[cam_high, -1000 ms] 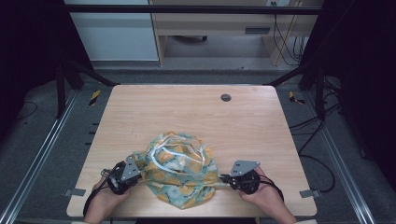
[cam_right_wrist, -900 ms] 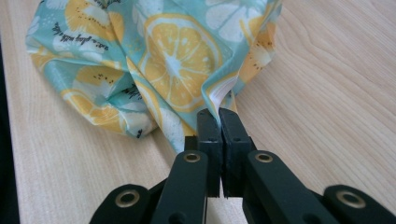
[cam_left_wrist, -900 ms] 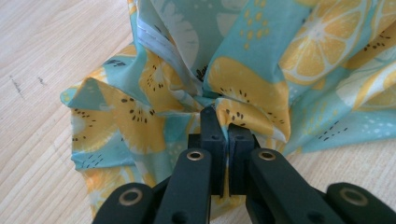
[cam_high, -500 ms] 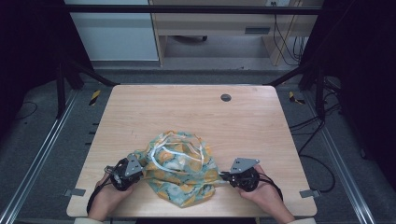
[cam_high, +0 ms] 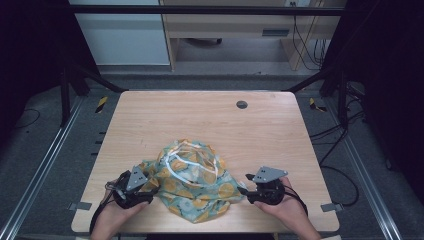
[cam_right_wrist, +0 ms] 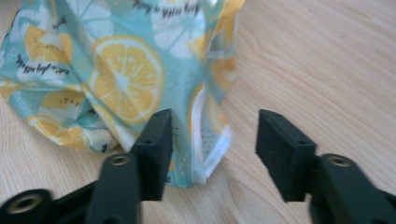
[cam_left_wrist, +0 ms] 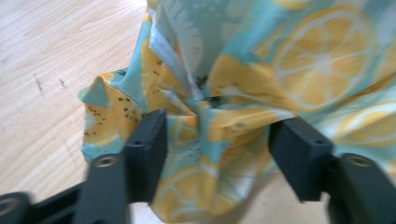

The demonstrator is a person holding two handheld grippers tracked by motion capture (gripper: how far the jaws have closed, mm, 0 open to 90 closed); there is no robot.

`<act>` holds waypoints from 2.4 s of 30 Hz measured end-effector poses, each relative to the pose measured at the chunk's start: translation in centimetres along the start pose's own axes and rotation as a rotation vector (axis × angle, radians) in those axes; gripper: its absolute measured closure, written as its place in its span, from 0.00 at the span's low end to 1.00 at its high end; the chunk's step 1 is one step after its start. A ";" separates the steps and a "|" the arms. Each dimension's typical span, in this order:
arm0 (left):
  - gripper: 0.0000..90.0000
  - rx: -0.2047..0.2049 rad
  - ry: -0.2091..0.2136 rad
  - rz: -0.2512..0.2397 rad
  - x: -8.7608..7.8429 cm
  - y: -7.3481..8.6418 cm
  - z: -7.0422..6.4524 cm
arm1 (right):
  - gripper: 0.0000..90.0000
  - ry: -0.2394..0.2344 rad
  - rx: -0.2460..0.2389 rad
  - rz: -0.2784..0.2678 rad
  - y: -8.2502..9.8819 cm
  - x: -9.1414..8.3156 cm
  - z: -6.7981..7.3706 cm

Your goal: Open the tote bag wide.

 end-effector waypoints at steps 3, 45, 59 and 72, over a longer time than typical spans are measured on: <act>0.28 -0.032 0.003 -0.046 -0.8 -0.6 -0.3 | 0.32 0.027 0.033 -0.010 -0.2 -0.6 0.0; 0.99 -0.060 0.055 0.101 4.6 -12.5 3.1 | 0.33 0.060 0.064 -0.047 -0.7 -1.3 -0.3; 1.00 -0.022 0.094 0.000 0.7 -13.0 1.2 | 0.48 0.071 0.098 -0.132 -5.2 0.4 -1.5; 1.00 -0.024 0.094 -0.068 -0.4 -13.3 1.3 | 0.80 -0.062 0.112 -0.011 -8.9 7.8 -1.2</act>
Point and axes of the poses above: each handheld gripper's, and its own axes: x roughly forward along the jaws, y roughly out of its underside, z roughly to its left, the point moved 4 cm from there along x, roughly forward along the jaws, and after that the axes turned 4 degrees about -z, right-handed, at the moved point
